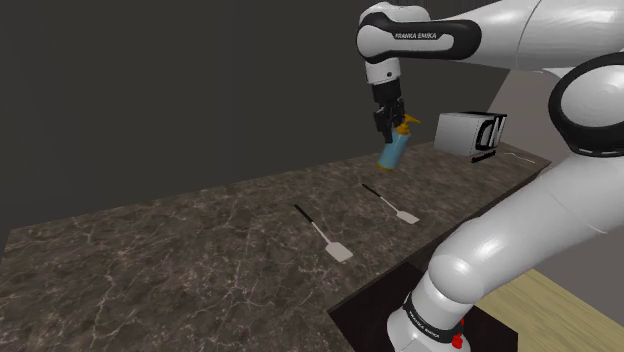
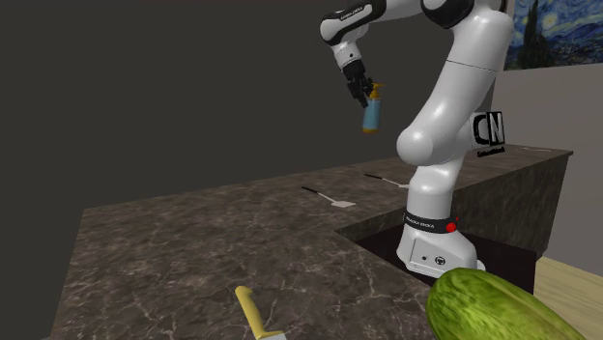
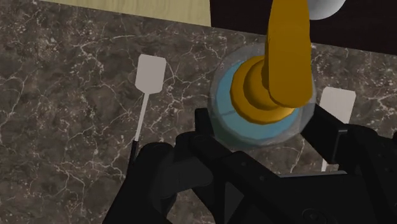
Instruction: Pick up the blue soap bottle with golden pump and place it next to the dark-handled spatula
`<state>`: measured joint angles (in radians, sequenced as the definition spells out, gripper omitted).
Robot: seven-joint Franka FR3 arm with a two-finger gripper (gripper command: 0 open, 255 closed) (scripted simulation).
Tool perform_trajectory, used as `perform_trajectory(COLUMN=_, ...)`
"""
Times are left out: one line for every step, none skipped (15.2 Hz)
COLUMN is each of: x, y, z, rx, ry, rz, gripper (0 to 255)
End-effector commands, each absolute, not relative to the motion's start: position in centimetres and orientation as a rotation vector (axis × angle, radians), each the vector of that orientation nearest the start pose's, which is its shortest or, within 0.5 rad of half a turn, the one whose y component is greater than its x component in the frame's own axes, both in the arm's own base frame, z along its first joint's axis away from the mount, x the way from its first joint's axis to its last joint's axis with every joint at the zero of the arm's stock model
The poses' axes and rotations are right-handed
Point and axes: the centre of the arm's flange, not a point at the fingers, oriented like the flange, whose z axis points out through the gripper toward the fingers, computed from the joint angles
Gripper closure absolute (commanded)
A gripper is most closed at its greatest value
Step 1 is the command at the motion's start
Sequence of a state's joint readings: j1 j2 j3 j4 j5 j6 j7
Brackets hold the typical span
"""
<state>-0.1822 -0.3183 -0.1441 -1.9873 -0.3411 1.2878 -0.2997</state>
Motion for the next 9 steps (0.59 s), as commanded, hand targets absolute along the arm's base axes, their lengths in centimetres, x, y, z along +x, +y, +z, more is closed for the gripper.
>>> perform_trajectory(x=37.0, y=-20.7, z=57.6, rx=-3.223, ry=0.066, rz=0.745, gripper=255)
perform_trajectory(x=36.6, y=-22.6, z=57.6, rx=-3.223, ry=0.066, rz=0.745, gripper=255)
perform_trajectory(x=36.6, y=-22.6, z=57.1, rx=-3.223, ry=0.066, rz=0.745, gripper=255)
perform_trajectory(x=36.6, y=-22.6, z=56.5, rx=-3.223, ry=0.066, rz=0.745, gripper=255)
perform_trajectory(x=36.6, y=-22.6, z=56.0, rx=-3.223, ry=0.066, rz=0.745, gripper=255)
perform_trajectory(x=36.6, y=-22.6, z=55.5, rx=-3.223, ry=0.066, rz=0.745, gripper=255)
perform_trajectory(x=36.6, y=-22.6, z=55.0, rx=-3.223, ry=0.066, rz=0.745, gripper=255)
perform_trajectory(x=36.6, y=-22.6, z=54.4, rx=-3.223, ry=0.066, rz=0.745, gripper=255)
perform_trajectory(x=36.6, y=-22.6, z=53.9, rx=-3.223, ry=0.066, rz=0.745, gripper=255)
